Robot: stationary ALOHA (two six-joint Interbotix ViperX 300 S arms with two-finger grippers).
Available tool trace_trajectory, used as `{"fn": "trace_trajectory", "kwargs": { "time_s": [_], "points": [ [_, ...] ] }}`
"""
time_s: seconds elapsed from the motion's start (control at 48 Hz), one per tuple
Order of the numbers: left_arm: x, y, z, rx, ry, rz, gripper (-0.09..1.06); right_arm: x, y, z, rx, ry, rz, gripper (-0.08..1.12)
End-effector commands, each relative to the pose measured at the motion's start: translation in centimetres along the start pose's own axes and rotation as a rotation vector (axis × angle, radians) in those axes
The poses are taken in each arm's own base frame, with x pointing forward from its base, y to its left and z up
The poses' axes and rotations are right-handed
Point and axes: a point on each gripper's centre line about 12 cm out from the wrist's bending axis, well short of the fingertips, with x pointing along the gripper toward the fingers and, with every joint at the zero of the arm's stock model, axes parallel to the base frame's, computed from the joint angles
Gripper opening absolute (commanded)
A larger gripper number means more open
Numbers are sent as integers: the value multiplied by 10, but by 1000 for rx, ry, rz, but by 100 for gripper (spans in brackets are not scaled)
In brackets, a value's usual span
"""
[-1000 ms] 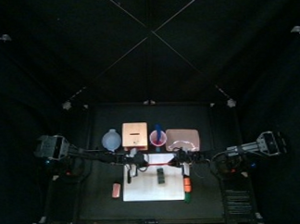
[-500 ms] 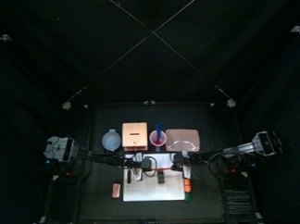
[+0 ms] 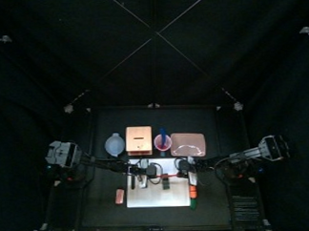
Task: Place sushi on board then cut the sushi with the knife then place the pieces on the plate
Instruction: Cut the sushi into 4 pieces
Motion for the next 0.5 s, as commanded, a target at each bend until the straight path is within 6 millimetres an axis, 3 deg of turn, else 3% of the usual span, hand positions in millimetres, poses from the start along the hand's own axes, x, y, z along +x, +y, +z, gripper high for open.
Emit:
{"fn": "trace_trajectory", "kwargs": {
  "time_s": [0.021,0.5],
  "points": [
    [-1,-2,18,-6,-49,-4,33,0,0,4,4,-13,-2,26],
    [3,-2,15,-26,-40,-3,33,4,-3,0,0,7,-11,26]
  ]
}}
